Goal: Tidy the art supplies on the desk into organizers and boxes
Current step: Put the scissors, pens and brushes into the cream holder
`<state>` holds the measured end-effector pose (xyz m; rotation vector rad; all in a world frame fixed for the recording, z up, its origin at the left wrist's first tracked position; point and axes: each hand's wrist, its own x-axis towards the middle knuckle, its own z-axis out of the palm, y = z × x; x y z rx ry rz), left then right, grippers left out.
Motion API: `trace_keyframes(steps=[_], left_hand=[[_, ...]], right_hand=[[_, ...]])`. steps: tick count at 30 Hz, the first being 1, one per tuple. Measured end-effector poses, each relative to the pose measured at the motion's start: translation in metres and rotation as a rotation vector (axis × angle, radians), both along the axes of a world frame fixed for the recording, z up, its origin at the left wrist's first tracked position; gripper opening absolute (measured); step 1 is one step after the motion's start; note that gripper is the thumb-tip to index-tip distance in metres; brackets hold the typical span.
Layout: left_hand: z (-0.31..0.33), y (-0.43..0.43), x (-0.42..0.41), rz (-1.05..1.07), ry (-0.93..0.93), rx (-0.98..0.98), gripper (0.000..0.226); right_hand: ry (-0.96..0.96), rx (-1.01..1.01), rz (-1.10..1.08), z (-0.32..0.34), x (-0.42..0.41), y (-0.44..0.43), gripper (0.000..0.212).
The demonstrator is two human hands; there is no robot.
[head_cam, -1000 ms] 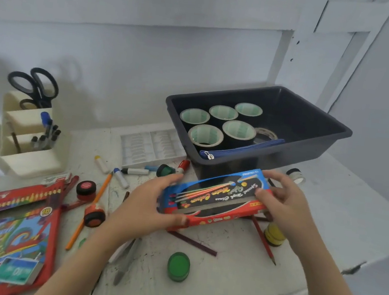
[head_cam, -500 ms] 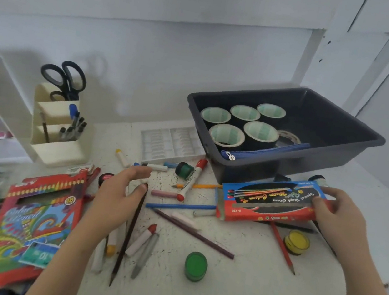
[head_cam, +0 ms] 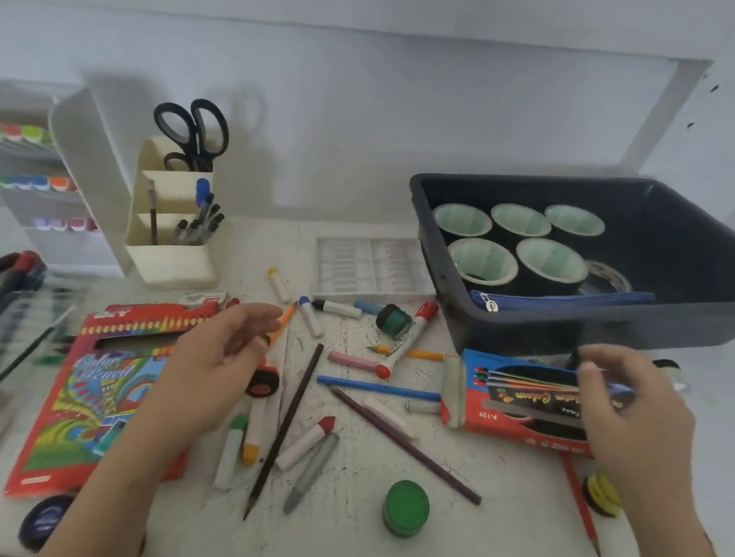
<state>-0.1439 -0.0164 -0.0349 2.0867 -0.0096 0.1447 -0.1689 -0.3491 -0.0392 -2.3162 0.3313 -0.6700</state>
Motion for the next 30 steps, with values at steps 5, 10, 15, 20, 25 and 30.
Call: trace_keyframes(steps=[5, 10, 15, 20, 25, 30], left_hand=[[0.006, 0.024, -0.015, 0.087, -0.040, -0.018, 0.039], [0.011, 0.057, -0.030, 0.157, -0.044, -0.037, 0.039], [0.018, 0.088, -0.040, 0.246, -0.032, -0.089, 0.035], [0.022, 0.128, -0.052, 0.291, -0.011, -0.117, 0.030], [0.024, 0.175, -0.068, 0.356, -0.014, -0.046, 0.032], [0.025, 0.217, -0.084, 0.395, 0.003, 0.048, 0.034]], right_hand=[[-0.002, -0.049, 0.192, 0.003, 0.014, 0.032, 0.015], [-0.031, -0.054, 0.312, 0.004, 0.025, 0.067, 0.013], [-0.037, -0.033, 0.408, 0.007, 0.030, 0.107, 0.011], [-0.037, 0.009, 0.492, 0.011, 0.035, 0.158, 0.011], [-0.050, -0.004, 0.574, 0.015, 0.032, 0.212, 0.012], [0.000, -0.005, 0.629, 0.012, 0.023, 0.258, 0.012]])
